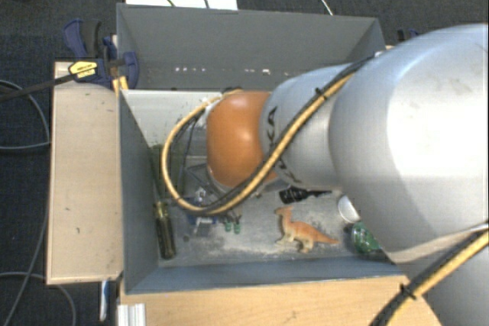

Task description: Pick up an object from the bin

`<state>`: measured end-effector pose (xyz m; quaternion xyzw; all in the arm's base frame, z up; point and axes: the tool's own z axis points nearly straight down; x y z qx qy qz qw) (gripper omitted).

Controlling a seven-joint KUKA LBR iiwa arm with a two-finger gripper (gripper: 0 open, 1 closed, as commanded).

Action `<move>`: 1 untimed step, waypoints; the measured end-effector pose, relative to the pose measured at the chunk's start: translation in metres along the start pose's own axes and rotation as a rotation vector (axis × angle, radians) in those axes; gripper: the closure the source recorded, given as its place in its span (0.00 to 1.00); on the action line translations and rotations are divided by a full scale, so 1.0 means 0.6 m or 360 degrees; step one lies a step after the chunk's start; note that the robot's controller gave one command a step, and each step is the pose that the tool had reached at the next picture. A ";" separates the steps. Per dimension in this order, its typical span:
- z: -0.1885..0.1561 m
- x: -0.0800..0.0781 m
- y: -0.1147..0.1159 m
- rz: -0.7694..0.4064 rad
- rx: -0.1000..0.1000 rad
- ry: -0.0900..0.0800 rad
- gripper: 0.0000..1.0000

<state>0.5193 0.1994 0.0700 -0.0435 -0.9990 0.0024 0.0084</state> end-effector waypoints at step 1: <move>-0.009 0.003 -0.001 0.0000 0.0003 0.0007 1.00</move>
Offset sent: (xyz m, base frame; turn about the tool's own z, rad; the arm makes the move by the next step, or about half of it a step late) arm 0.0000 -0.0001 0.0701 0.0000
